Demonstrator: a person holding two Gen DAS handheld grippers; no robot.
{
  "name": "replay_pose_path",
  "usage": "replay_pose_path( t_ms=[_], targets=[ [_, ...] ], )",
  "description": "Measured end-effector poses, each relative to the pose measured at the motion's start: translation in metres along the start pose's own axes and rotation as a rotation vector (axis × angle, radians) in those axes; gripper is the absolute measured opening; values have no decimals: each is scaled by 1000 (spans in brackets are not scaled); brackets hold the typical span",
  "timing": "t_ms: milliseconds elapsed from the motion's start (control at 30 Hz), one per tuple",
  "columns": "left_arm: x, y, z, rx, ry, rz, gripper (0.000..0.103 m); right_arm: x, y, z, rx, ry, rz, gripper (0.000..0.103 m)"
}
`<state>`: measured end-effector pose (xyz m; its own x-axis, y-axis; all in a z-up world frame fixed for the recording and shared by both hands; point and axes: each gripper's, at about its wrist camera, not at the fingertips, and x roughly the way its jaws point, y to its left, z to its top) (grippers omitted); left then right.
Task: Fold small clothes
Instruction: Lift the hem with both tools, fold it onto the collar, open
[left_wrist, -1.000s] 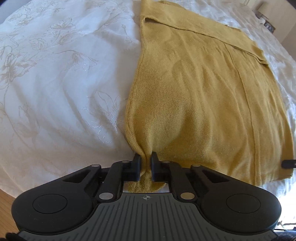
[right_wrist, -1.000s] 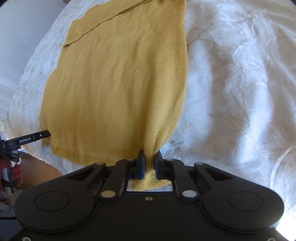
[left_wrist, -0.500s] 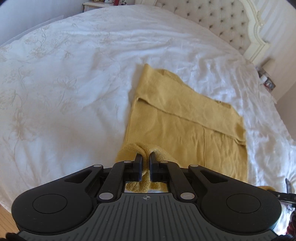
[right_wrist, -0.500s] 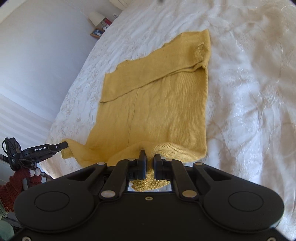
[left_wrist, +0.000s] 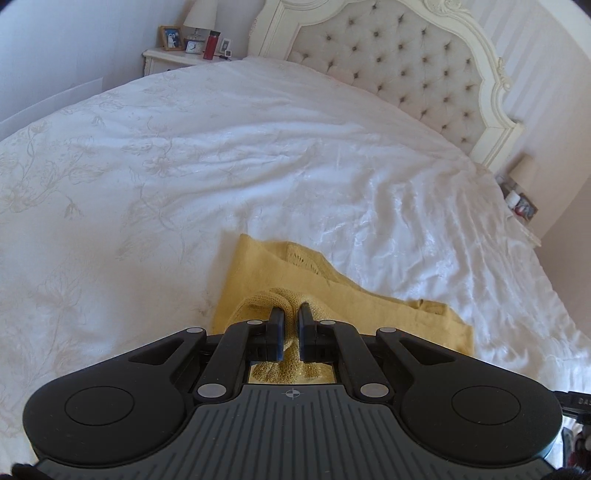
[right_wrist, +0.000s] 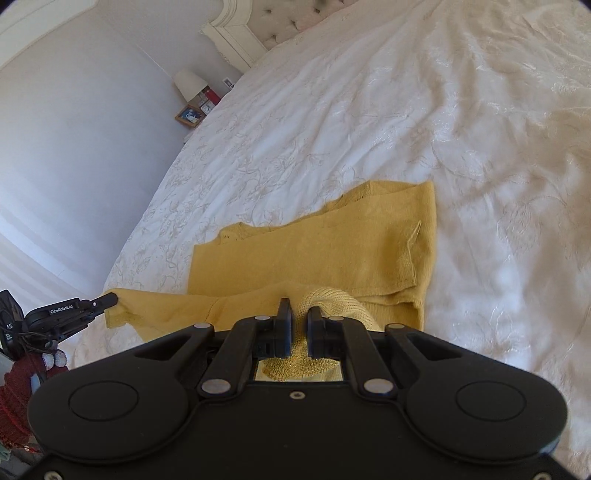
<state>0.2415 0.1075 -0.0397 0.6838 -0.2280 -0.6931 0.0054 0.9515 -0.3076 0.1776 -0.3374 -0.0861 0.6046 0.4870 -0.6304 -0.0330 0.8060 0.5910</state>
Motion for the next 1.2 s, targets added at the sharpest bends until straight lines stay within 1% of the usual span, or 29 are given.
replay_pose_path(
  t_ms=[200,367,533,667,767,833,967,1033,1067,1167,1200],
  targets=[
    [35,7,17,17,47,-30,7,29,-11,20,93,-19,-101,14],
    [63,11,23,36,92,-26,7,55,-22,30,164,-6,-159,14],
    [89,12,27,72,140,3,7,76,-29,36,197,18,-199,15],
    [109,17,30,72,168,50,9,88,-33,41,202,40,-214,17],
    [120,22,33,56,173,81,10,95,-37,46,199,55,-216,18],
    [125,24,35,53,175,97,10,98,-40,50,194,64,-217,22],
    [134,31,42,58,168,147,11,106,-48,54,197,82,-226,23],
    [137,37,46,50,161,165,17,111,-53,56,199,90,-231,23],
    [137,39,47,46,155,175,18,112,-55,56,200,93,-232,23],
    [138,44,52,43,142,199,19,114,-60,57,197,80,-227,36],
    [138,44,53,53,144,204,19,114,-60,57,190,73,-229,43]
  ],
)
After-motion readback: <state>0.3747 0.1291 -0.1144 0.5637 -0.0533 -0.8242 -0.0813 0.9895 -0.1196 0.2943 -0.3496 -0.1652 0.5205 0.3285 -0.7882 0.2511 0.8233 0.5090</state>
